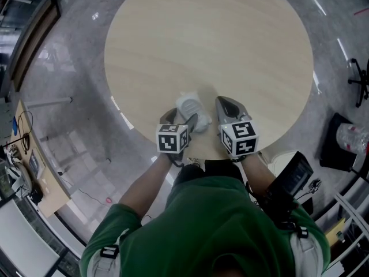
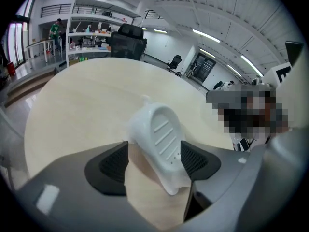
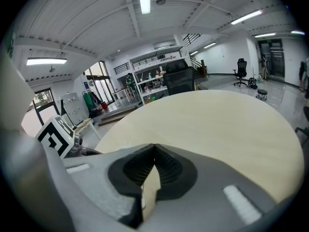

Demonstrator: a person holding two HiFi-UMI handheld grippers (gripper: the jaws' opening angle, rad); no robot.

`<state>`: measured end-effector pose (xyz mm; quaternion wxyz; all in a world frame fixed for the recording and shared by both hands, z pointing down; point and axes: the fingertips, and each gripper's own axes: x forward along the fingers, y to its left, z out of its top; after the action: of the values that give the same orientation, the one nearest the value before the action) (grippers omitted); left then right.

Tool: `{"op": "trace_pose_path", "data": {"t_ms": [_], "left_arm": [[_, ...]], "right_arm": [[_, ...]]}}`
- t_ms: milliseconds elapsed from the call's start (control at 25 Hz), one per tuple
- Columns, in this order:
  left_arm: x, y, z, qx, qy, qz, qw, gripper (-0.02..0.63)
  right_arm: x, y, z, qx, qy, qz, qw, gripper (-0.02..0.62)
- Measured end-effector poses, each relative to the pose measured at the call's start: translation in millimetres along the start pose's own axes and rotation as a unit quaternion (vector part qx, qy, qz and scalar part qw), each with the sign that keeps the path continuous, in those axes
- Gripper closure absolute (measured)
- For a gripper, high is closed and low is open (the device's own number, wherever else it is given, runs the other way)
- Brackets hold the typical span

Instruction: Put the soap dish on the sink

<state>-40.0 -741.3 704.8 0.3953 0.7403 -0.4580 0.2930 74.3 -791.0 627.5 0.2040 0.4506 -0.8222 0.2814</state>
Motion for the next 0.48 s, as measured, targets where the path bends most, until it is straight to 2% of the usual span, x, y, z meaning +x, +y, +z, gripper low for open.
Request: {"op": "trace_pose_path", "data": {"t_ms": [120, 240, 360, 480], "left_arm": [[-17.9, 5.2, 13.2, 0.025, -0.049, 0.026, 0.9982, 0.288], [-42.4, 6.4, 31.6, 0.063, -0.108, 0.050, 0.9909, 0.343], [-64.3, -1.7, 45.8, 0.089, -0.162, 0.058, 0.9810, 0.404], [-85.3, -11.9, 49.7, 0.095, -0.198, 0.055, 0.9740, 0.454]], "right_arm": [[-6.8, 3.2, 3.5, -0.007, -0.006, -0.003, 1.000, 0.594], [-14.5, 12.4, 7.3, -0.015, -0.014, -0.006, 1.000, 0.594], [-25.3, 21.5, 9.3, -0.024, -0.023, -0.008, 0.999, 0.594], [-37.8, 35.1, 8.4, -0.031, -0.030, -0.009, 0.999, 0.594]]}}
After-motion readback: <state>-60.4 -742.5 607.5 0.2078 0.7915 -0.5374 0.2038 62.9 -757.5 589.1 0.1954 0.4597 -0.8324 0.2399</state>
